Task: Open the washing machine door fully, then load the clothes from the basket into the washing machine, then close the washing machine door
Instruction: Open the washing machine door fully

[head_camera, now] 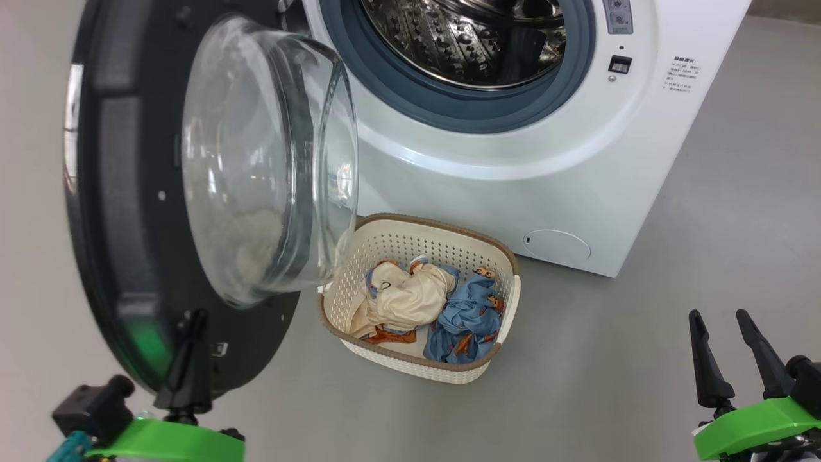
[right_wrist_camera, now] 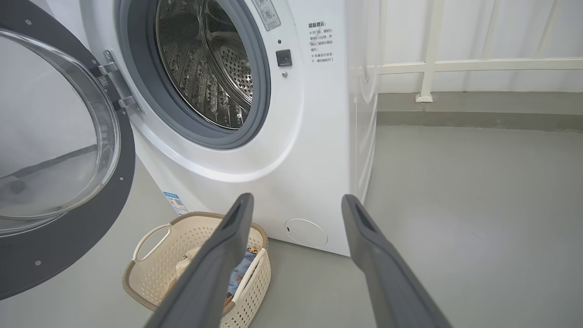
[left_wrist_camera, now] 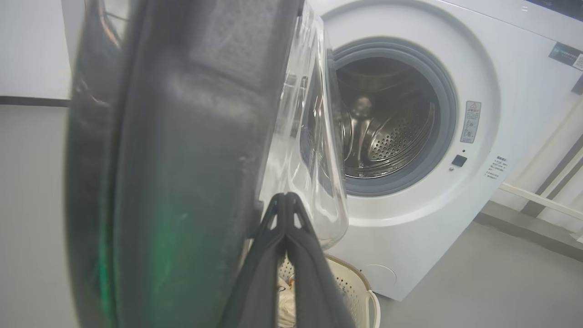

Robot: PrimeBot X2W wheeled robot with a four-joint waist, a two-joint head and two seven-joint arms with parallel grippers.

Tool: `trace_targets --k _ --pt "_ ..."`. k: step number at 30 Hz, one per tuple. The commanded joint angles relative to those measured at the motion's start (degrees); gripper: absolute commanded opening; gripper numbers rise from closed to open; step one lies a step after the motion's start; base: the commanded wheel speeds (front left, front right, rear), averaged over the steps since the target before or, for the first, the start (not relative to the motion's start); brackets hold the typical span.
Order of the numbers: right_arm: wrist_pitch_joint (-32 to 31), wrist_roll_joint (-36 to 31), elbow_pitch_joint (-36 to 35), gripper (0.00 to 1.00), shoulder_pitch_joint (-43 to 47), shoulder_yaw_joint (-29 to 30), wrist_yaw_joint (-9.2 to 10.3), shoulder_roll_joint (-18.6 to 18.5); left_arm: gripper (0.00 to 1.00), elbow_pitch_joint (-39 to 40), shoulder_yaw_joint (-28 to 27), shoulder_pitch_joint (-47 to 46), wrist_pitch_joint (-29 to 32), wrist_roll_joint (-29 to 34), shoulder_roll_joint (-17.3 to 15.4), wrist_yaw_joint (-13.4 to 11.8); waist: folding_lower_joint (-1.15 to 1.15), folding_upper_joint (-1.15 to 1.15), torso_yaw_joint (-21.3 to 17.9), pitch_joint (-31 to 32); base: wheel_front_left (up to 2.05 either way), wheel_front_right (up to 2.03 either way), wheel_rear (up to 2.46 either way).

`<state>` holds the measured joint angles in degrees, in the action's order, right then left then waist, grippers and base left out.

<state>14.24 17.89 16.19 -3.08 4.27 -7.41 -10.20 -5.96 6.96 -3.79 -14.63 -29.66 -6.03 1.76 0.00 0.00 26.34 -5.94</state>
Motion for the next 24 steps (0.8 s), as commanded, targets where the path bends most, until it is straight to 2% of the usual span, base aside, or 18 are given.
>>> trace_targets --k 1,12,24 --pt "0.8 0.4 -1.5 1.0 -0.8 -1.6 -0.08 -1.1 0.0 0.2 -3.9 -3.0 -0.4 -0.2 -2.3 -0.7 0.0 0.0 0.1 -0.3 0.0 0.0 0.0" --pt "0.8 0.3 -1.7 1.0 -1.2 -1.6 -0.08 -1.5 0.0 -3.9 -14.2 -7.6 -0.4 2.2 -3.1 -1.4 0.0 0.0 0.0 -1.8 0.0 0.0 0.0" --pt "0.8 0.1 -2.0 1.0 -2.2 -1.7 -0.08 -2.3 0.0 -12.7 -23.6 -14.5 -0.4 6.5 -4.2 0.8 0.0 0.0 0.2 -3.9 0.0 0.0 0.0"
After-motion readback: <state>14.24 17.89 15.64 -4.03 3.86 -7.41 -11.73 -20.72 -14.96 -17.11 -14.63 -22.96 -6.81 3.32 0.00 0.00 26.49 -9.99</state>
